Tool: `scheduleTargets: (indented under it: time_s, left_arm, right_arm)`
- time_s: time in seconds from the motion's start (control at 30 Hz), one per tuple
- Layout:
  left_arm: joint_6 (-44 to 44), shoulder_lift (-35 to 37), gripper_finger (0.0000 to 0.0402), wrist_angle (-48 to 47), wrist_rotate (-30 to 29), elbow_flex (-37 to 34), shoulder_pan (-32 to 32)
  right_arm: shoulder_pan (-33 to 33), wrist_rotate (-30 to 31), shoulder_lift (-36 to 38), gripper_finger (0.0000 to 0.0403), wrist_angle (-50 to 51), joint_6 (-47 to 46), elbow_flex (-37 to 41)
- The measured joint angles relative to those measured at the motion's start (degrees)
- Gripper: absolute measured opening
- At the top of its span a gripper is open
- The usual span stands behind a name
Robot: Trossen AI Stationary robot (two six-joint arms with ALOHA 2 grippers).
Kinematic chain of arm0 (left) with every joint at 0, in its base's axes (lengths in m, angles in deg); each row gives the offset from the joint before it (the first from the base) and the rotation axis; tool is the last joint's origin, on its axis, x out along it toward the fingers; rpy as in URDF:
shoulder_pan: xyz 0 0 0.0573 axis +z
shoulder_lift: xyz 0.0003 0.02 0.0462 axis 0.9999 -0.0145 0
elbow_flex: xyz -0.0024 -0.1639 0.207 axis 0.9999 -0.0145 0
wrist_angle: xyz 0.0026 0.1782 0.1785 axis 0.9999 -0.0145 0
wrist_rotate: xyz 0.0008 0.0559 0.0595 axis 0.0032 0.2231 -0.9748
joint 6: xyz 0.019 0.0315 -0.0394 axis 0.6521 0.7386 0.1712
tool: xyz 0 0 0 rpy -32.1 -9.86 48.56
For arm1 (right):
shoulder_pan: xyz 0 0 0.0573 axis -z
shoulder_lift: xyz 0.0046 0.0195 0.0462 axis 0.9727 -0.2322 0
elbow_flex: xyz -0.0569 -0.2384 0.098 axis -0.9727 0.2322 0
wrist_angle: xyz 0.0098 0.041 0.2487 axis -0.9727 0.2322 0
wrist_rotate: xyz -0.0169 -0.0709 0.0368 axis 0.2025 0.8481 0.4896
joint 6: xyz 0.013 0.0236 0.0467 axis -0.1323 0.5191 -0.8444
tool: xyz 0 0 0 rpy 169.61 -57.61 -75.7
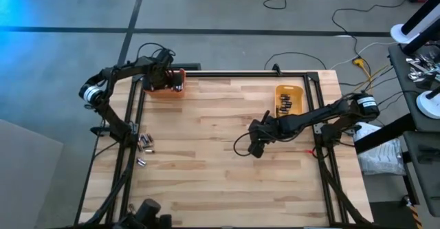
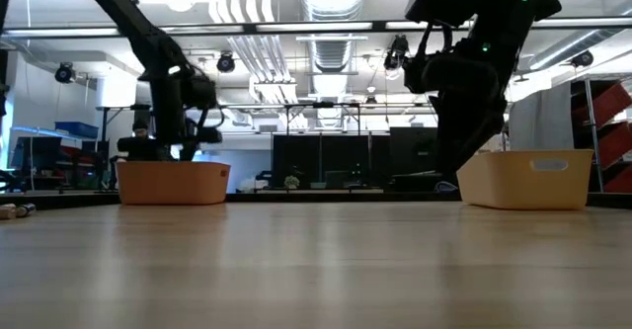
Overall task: Sort batteries
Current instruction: Put the black battery into the yellow bin
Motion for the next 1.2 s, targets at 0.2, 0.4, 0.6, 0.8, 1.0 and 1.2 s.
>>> scheduleTargets:
  time_s: [0.2,0.4,0.6,0.8,1.0,1.2]
  left_arm:
    - [8.87,10.30,0.0140,0.37,1.03,0.10,-4.97]
    - [9.65,23.59,0.0141,-0.29,2.60,-0.43,-18.40]
    - [2.75,31.23,0.0141,-0.22,-0.66,-2.91,-43.19]
    - [-1.37,31.52,0.0141,-1.56,-8.02,-7.75,-67.82]
    - [-17.19,28.98,0.0141,-11.67,-1.06,-11.69,-76.22]
    - [-21.02,27.42,0.0141,-11.90,5.16,-15.70,-85.25]
  right_arm:
    - [0.00,0.04,1.74,0.0237,-0.14,2.61,0.02]
    - [0.15,4.83,2.26,0.0257,-2.86,9.93,-0.20]
    - [0.15,9.00,2.13,0.0267,-8.21,15.01,-1.44]
    - [0.00,8.93,2.11,0.0259,-8.05,10.50,-5.98]
    - [-1.10,8.58,1.37,0.0239,-5.68,-3.81,-12.76]
    - [-7.58,9.65,-2.70,0.0219,-6.01,-3.85,-21.56]
